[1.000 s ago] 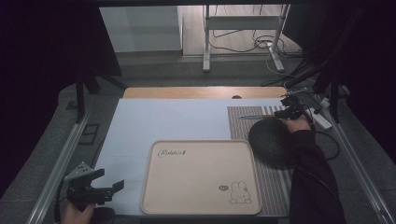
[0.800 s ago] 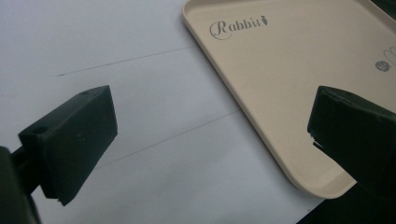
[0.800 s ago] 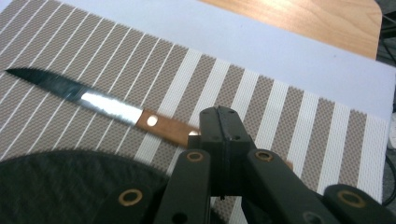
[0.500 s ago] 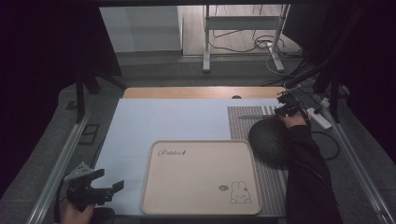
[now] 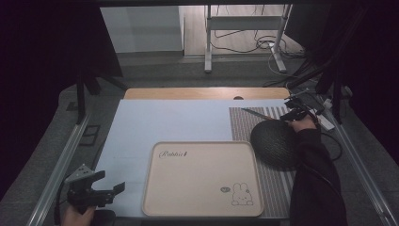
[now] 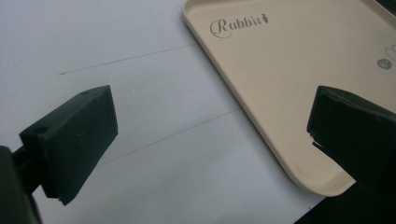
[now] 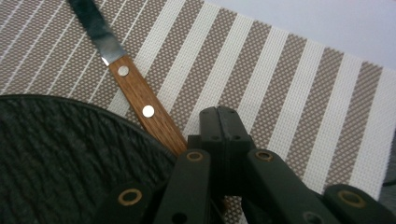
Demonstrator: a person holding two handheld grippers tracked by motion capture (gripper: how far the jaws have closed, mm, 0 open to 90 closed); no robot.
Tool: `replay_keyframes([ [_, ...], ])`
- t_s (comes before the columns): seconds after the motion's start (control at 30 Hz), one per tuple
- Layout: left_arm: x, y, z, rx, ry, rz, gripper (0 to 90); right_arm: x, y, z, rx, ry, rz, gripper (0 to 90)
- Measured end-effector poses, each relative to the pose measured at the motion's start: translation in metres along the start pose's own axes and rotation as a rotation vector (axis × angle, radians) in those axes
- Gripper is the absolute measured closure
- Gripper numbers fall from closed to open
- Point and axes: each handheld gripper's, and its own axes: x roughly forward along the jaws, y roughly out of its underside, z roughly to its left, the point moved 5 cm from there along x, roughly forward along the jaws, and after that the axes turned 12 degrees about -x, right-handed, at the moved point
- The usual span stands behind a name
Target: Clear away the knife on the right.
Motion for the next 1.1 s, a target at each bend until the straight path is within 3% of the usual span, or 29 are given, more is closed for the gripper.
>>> replay_keyframes([
  [0.23, 0.000, 0.000, 0.000, 0.000, -0.001, 0.000, 1.8, -0.002, 0.002, -0.002, 0.020, -0.014, 0.006, 88.7],
  [0.3, 0.000, 0.000, 0.000, 0.000, -0.002, 0.000, 1.9, -0.003, 0.001, -0.003, 0.019, -0.002, 0.003, 84.8],
  [0.33, 0.000, 0.000, 0.000, 0.001, -0.002, 0.000, 1.9, -0.005, -0.002, -0.004, 0.032, 0.003, -0.021, 78.3],
  [0.37, 0.000, 0.000, 0.000, 0.001, -0.002, 0.000, 1.9, -0.005, -0.002, -0.004, 0.032, 0.003, -0.021, 78.3],
  [0.43, 0.000, 0.000, 0.000, 0.000, -0.002, 0.000, 1.9, -0.009, -0.008, -0.002, 0.064, -0.019, -0.041, 65.7],
  [0.5, 0.000, 0.000, 0.000, 0.001, -0.002, 0.001, 1.9, -0.009, -0.012, 0.001, 0.054, -0.013, -0.042, 56.7],
  [0.53, 0.000, 0.000, 0.000, 0.001, -0.002, 0.001, 1.9, -0.009, -0.012, 0.001, 0.054, -0.013, -0.042, 56.7],
  [0.57, 0.000, 0.000, 0.000, 0.001, -0.002, 0.001, 1.9, -0.009, -0.014, 0.002, 0.045, 0.002, -0.042, 51.4],
  [0.6, 0.000, 0.000, 0.000, 0.001, -0.002, 0.001, 2.0, -0.009, -0.020, 0.005, 0.040, 0.013, -0.053, 39.8],
  [0.7, 0.000, 0.000, 0.000, 0.001, -0.002, 0.001, 2.0, -0.009, -0.024, 0.008, 0.020, 0.018, -0.064, 32.9],
  [0.77, 0.000, 0.000, 0.000, -0.001, -0.002, 0.001, 2.0, -0.007, -0.031, 0.014, 0.008, 0.021, -0.072, 19.3],
  [0.83, 0.000, 0.000, 0.000, 0.000, -0.002, 0.001, 1.9, -0.006, -0.033, 0.016, 0.006, 0.024, -0.071, 16.6],
  [0.87, 0.000, 0.000, 0.000, 0.000, -0.002, 0.002, 2.0, -0.003, -0.035, 0.020, 0.007, 0.013, -0.047, 10.5],
  [1.0, 0.000, 0.000, 0.000, 0.000, 0.000, 0.004, 2.0, 0.007, -0.035, 0.026, 0.006, -0.012, -0.006, 2.7],
  [1.1, 0.000, 0.000, 0.000, 0.000, 0.000, 0.005, 2.0, 0.009, -0.036, 0.027, 0.011, -0.026, -0.005, 0.3],
])
